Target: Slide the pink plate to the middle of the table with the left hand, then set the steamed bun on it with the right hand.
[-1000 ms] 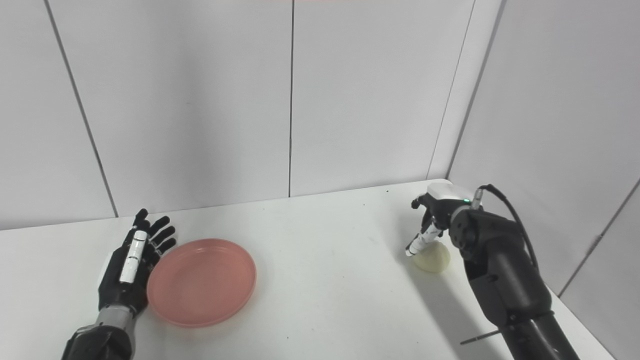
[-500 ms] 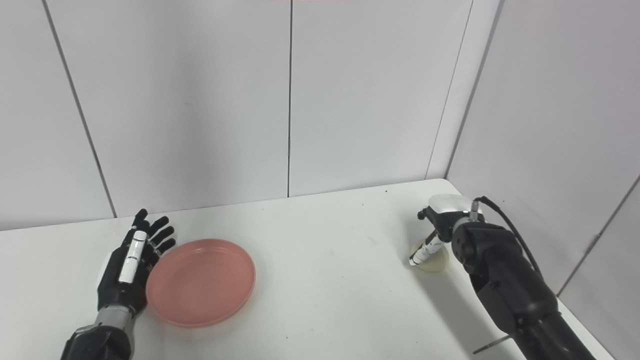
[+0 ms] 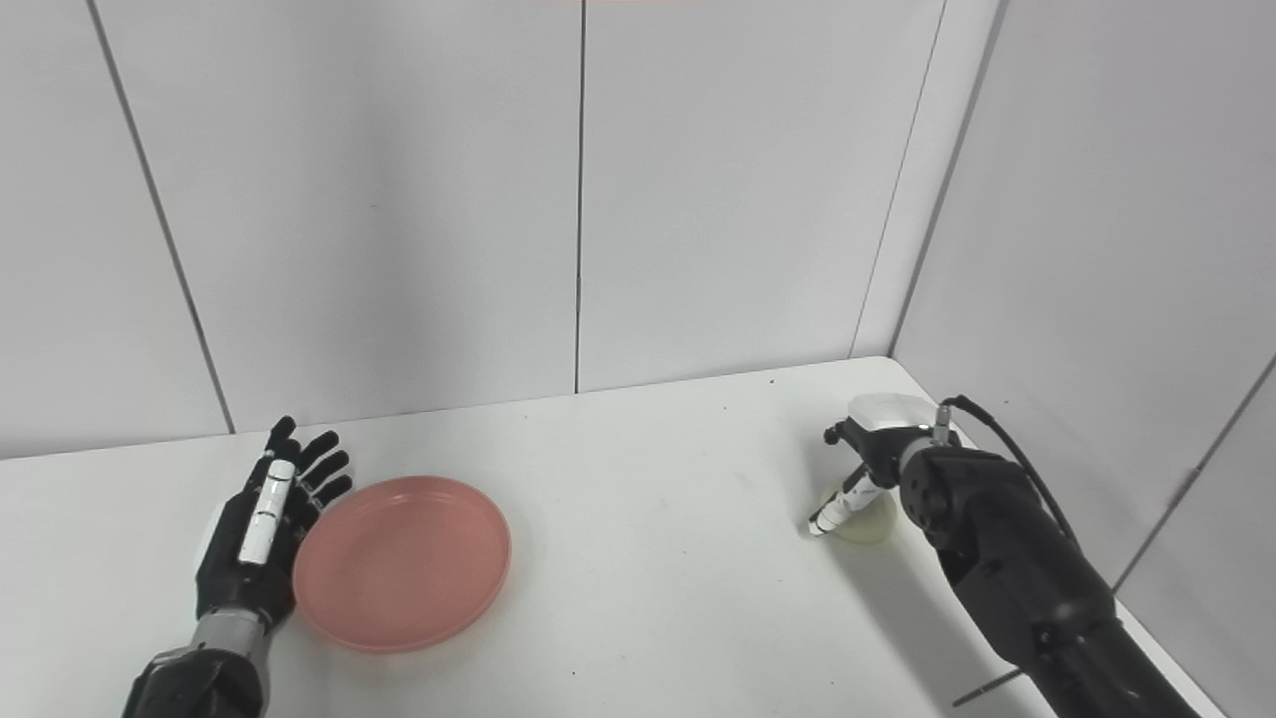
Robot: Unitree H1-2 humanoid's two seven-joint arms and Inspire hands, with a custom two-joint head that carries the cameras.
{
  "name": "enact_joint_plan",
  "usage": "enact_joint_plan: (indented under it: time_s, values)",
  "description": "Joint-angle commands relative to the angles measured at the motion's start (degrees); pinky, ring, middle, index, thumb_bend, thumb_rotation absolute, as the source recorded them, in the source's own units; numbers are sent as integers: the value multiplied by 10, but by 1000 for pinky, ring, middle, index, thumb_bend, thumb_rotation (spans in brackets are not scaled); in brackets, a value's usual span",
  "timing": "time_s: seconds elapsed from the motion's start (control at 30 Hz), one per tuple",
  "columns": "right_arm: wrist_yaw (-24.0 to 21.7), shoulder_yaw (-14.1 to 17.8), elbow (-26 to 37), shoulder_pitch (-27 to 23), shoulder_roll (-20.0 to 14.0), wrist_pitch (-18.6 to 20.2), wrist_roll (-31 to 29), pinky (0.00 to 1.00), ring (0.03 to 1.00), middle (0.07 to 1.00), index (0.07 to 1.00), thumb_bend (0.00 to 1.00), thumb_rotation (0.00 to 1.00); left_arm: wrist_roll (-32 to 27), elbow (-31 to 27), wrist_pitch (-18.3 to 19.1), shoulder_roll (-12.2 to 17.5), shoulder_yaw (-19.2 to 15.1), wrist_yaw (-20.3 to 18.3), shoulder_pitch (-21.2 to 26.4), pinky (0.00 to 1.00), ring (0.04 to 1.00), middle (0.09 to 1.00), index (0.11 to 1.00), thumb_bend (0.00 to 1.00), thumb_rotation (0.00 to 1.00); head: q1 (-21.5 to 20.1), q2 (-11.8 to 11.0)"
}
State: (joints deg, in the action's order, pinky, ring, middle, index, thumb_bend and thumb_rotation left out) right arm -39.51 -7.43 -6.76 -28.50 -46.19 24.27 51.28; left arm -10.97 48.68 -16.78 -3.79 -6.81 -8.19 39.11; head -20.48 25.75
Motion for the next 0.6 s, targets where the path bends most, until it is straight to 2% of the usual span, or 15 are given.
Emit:
enact_joint_plan:
  time_s: [0.0,0.13,0.37,0.57]
  values:
    - [21,8,5,-15,-28,-1,-3,998,940,918,846,1000,464,0,-6,-6,1,4,-1,7,790,829,839,953,648,674,1,1]
    - [30,5,-10,-17,-30,-4,-7,960,917,902,836,1000,471,1,-8,-4,0,5,0,7,792,830,841,952,651,677,2,2]
    - [49,-10,-52,-24,-29,-10,-14,962,915,903,827,1000,483,1,-9,-2,1,5,1,6,770,827,843,954,652,680,4,4]
    - [65,-15,-70,-26,-21,10,-12,999,941,921,831,1000,464,-3,-17,5,1,5,-3,3,771,831,848,963,651,677,3,6]
